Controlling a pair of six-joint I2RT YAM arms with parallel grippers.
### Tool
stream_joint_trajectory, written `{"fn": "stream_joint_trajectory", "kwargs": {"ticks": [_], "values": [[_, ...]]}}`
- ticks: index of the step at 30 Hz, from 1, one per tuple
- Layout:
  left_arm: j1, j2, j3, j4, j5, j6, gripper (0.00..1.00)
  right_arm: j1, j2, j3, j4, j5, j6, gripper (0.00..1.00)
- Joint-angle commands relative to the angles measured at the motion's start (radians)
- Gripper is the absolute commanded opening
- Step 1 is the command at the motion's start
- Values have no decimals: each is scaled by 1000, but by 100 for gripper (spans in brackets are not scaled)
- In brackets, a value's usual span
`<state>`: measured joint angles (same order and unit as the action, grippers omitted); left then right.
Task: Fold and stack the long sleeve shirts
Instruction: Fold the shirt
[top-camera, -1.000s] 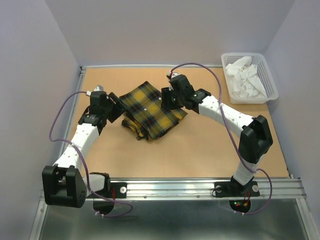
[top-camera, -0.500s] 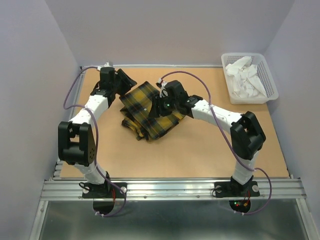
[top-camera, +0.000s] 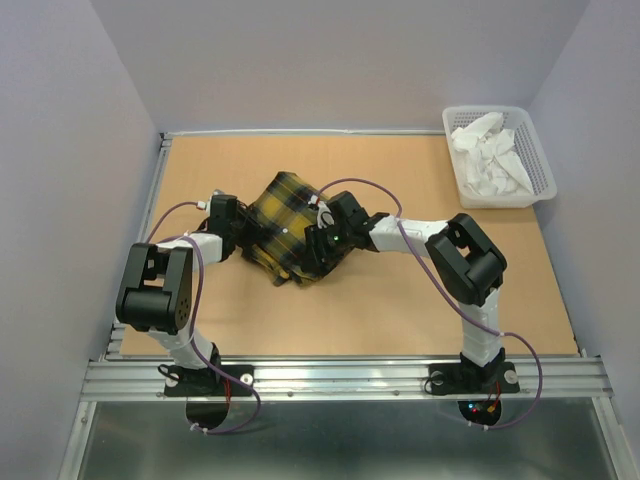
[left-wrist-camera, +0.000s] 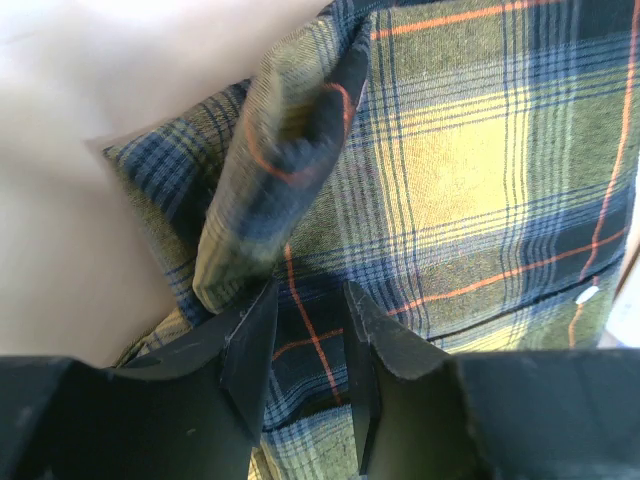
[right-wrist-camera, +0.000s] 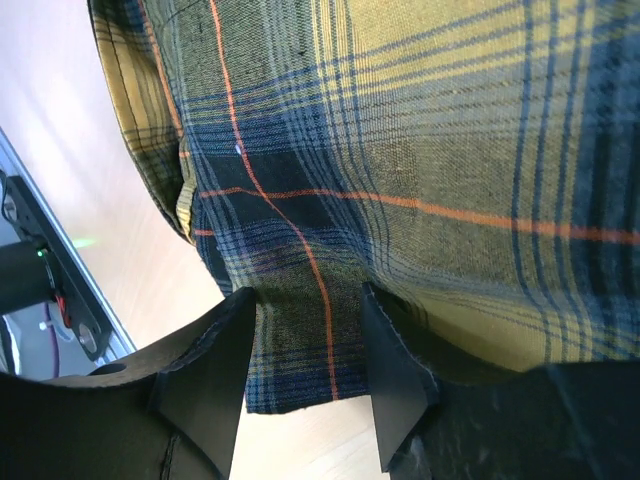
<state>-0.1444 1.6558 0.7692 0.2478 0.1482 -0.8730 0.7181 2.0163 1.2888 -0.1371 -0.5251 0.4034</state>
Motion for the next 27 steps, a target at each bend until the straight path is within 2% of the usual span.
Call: {"fn": "stream_joint_trajectory", "kwargs": {"ticks": [1,4,8,16,23,27], "values": [[11,-54,-82,5,-65,-63,43,0,4,-46,60,-7,-34,52],[16,-94,-99,-10,-90,-73,43,0,-8,-65,59,19,-41,52],[17,-142,-96,-33,-104,-44,43,-20,-100,-52,56,54,-32,53],[16,-133,-74,-61,-70,35,43,-156,-202,110,59,-6,34,59],[9,-119,-62,-64,-50,55,43,-246,-85,142,128,-81,119,58],[6,-103,-59,-65,-44,57,43,-299,-16,5,287,-157,192,54]]}}
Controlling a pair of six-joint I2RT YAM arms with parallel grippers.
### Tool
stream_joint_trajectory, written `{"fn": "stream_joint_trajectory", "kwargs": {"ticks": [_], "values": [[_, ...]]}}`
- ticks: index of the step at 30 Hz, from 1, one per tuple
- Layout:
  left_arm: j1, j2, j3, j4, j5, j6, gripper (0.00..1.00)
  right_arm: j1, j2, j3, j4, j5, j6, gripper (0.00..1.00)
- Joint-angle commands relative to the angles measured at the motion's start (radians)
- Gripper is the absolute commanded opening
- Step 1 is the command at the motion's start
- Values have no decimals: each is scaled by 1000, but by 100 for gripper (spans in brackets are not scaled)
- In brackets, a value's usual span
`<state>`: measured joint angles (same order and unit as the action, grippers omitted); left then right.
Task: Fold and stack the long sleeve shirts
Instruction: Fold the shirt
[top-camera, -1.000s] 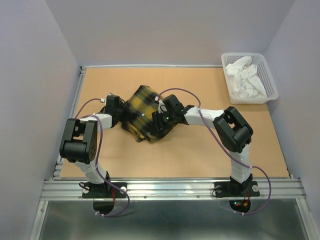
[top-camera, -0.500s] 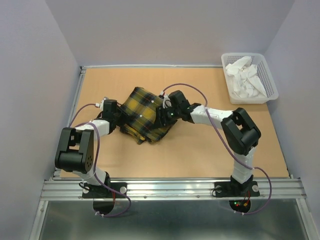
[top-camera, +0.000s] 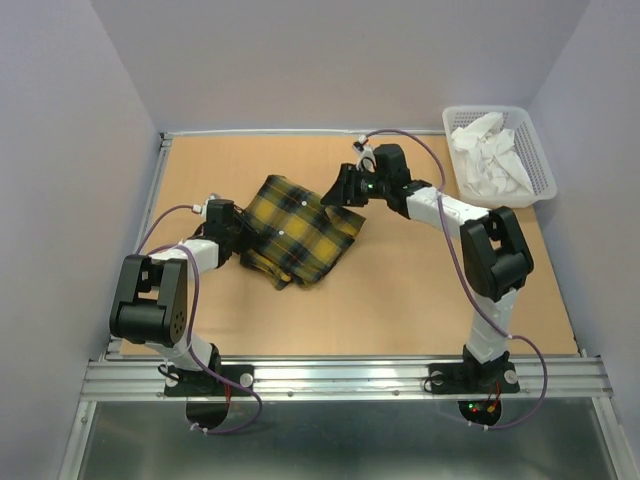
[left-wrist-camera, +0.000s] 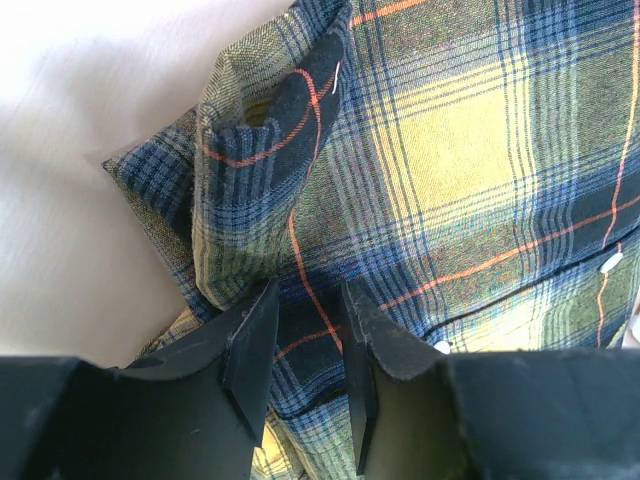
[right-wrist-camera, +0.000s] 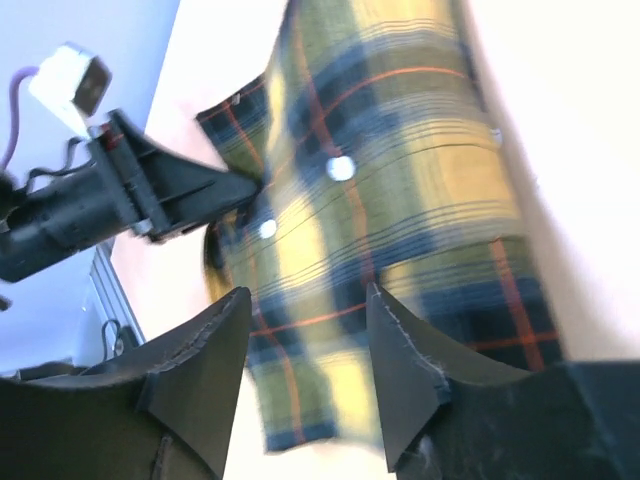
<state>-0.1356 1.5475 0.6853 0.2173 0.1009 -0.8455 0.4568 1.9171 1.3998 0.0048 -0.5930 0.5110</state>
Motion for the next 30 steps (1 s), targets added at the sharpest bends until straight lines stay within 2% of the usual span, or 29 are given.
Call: {"fn": "stream_joint_trajectory", "kwargs": {"ticks": [1,7,14,19,22,26,30], "values": [[-2,6,26,-36,5,29,43,-46,91,-140,174,-97,96,54],[-2,13,37,-70,-4,45,43,-105,126,-385,405,-105,198,52],[-2,10,66,-90,-15,86,43,-138,21,-481,377,-53,144,51],[-15,-43,152,-105,6,196,50,-133,-116,-418,262,-47,100,53],[-38,-96,192,-110,34,261,59,-127,-164,-317,224,-65,101,61],[-111,-164,209,-105,57,339,70,-101,-153,-182,215,-83,122,73],[-174,-175,154,-73,40,324,71,-58,-61,-18,216,-110,159,80]]}}
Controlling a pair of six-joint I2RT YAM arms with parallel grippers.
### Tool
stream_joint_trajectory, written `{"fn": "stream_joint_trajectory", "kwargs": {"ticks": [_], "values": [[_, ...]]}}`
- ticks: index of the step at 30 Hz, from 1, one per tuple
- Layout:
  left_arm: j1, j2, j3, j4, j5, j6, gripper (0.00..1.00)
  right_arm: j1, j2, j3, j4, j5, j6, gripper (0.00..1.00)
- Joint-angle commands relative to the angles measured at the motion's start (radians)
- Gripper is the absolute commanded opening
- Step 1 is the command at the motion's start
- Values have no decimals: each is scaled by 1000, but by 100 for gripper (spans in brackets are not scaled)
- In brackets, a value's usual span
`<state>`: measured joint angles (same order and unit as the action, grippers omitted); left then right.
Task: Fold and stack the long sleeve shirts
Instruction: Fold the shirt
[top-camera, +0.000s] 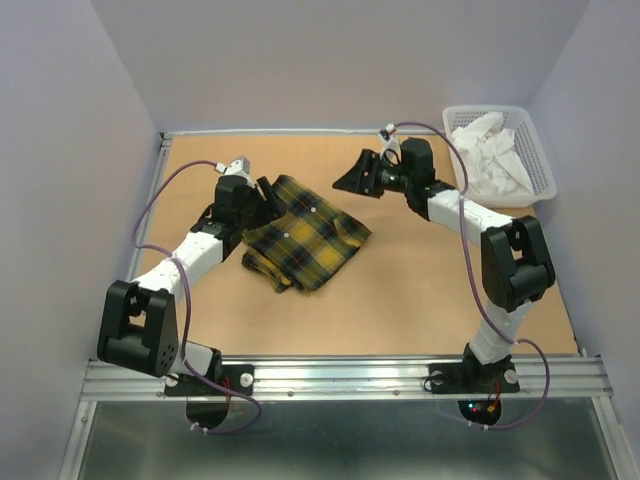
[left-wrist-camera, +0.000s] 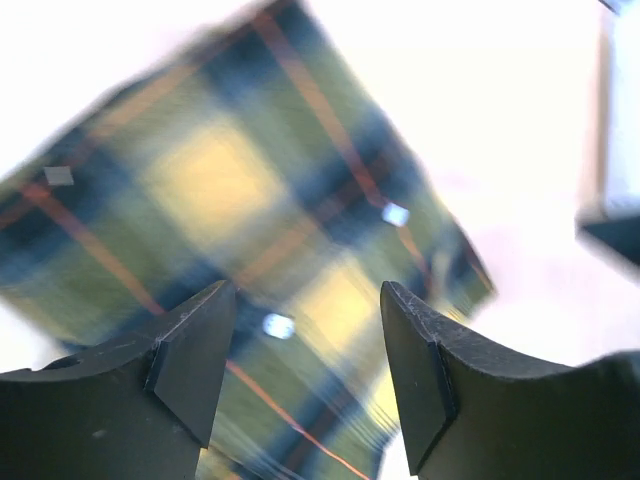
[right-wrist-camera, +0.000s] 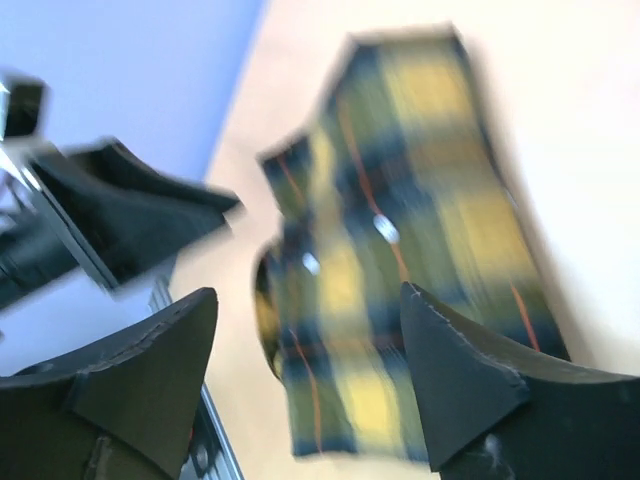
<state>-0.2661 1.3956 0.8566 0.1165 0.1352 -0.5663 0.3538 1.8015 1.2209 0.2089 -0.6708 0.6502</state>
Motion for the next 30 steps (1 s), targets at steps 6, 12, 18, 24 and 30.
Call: {"fn": "stream_joint_trajectory", "kwargs": {"ticks": [6,12,18,24,30], "values": [[-44,107,-51,75,9,-73,67,151,258,397,41,-39,74,80],[-44,229,-41,80,41,-122,65,168,444,428,190,-41,193,80],[-41,281,-76,69,52,-150,64,136,542,341,196,86,195,80],[-38,290,-97,64,75,-132,64,27,513,168,216,201,193,80],[-59,281,-67,64,99,-87,64,8,392,137,210,214,187,80]]}}
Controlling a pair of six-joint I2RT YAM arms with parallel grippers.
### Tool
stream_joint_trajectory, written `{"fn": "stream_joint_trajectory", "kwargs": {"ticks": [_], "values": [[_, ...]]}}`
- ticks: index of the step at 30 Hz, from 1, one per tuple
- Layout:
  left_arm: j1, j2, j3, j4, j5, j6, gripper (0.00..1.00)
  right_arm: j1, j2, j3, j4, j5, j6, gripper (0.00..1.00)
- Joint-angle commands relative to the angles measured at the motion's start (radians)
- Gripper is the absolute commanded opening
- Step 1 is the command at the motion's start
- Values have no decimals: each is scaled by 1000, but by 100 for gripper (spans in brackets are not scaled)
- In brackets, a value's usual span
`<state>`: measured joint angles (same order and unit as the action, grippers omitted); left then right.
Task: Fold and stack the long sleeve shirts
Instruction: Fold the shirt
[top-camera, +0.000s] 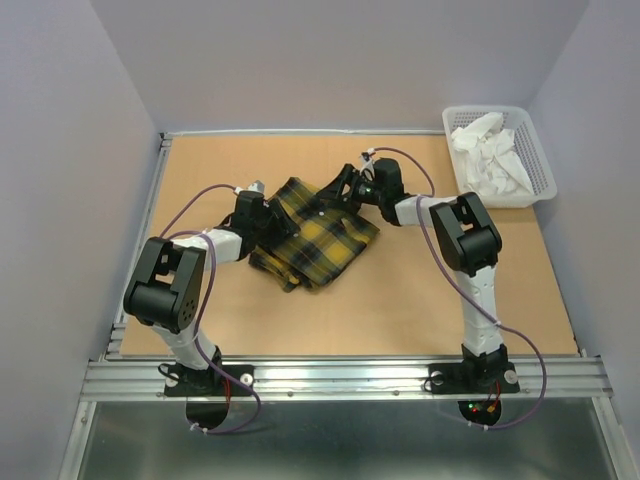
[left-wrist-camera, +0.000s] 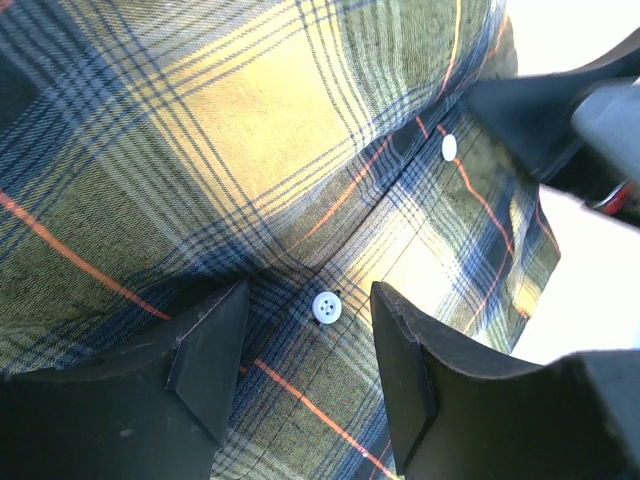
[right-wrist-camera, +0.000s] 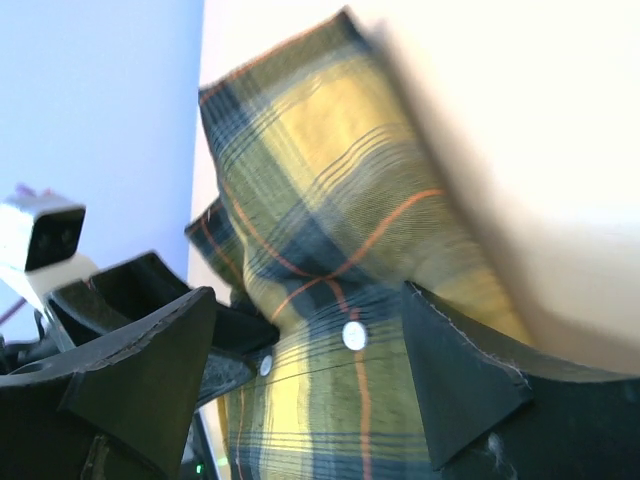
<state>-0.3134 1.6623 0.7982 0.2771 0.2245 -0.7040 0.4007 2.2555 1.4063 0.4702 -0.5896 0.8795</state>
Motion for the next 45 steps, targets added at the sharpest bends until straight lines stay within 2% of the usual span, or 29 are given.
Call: {"fn": "stream_joint_trajectory", "kwargs": {"ticks": [1,6,11,21,27,39,45], "values": [[-13,-4,-7,-96,12,52,64,-39,-77,-62,-51,131,-37,80],[34,-155,-25,-70,-59,37,64,-40,-155,-55,-57,85,-54,80],[146,-216,-33,-17,-71,18,64,-30,-177,55,-107,25,-99,80],[189,-37,-33,-27,-50,-64,53,21,-117,230,-107,-70,-132,80],[189,13,-44,-53,-4,-66,51,85,-39,359,-105,-98,-155,81],[89,-9,-77,-53,22,-69,50,153,177,589,-128,-69,-117,81],[88,-16,-99,-53,21,-74,50,152,255,589,-180,36,-129,82]]}}
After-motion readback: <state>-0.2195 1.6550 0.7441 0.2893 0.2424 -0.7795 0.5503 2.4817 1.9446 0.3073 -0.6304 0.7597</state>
